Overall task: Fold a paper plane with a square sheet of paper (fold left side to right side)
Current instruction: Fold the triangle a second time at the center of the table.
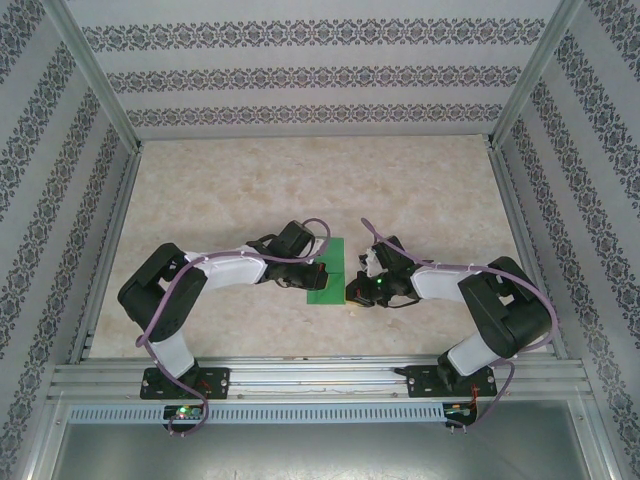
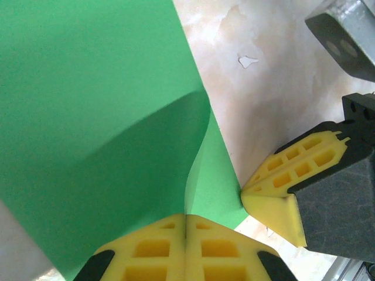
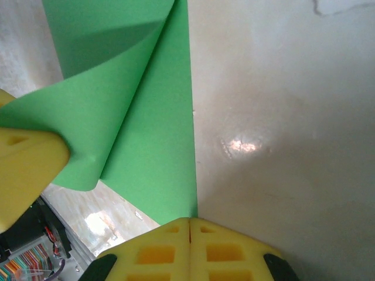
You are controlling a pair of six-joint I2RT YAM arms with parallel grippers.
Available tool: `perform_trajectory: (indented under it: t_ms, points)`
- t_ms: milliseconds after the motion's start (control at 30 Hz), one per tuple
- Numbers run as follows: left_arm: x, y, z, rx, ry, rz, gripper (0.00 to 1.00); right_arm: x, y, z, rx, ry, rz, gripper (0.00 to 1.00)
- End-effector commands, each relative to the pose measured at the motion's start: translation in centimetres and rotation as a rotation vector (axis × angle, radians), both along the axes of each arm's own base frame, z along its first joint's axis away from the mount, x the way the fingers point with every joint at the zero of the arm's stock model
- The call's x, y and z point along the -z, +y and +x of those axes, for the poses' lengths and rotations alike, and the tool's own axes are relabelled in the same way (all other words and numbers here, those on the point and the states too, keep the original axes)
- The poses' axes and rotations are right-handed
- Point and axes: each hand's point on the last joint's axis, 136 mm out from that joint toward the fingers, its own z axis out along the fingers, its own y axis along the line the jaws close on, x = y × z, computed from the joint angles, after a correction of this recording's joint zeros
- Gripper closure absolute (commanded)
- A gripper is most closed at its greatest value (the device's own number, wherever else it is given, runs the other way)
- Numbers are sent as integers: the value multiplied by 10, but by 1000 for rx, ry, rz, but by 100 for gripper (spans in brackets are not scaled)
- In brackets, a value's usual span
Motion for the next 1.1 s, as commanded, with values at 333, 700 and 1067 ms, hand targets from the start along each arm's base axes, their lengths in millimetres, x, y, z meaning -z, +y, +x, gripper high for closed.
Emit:
perform_trajectory:
  t_ms: [333,700,1067]
  points:
    - [-15,-3,4,-1,-18,-68,99,-26,15,11,-19,-78,50,100]
    - [-13,-1,4,-8,-17,-55,99,5,12,-2,-41,-10,-41,100]
    - [-13,11,10,1,-44,-27,99,15,1,-9,-73,21,-120,100]
